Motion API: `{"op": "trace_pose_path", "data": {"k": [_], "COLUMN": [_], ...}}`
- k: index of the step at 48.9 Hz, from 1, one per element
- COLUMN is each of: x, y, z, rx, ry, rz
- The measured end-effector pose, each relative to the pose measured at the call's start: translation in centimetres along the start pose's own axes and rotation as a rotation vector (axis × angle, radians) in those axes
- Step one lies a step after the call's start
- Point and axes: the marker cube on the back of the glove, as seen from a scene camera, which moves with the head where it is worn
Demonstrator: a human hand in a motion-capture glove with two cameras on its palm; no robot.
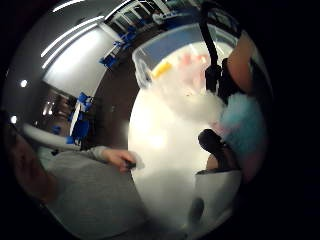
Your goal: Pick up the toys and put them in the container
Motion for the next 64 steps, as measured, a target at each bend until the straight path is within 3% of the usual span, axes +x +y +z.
{"op": "trace_pose_path", "data": {"k": [6, 17, 29, 36, 45, 64], "x": [-0.5, -3.5, -7.0, -7.9, -7.7, -6.3], "y": [-5.1, -13.2, -20.1, -20.3, -18.4, -10.2], "z": [-0.6, 4.1, 9.5, 11.4, 13.0, 7.5], "rx": [0.017, -0.032, -0.151, -0.22, -0.445, -0.375], "ry": [0.008, 0.008, -0.01, -0.017, 0.071, -0.002], "rz": [0.055, 0.072, 0.008, 0.014, 0.027, -0.025]}}
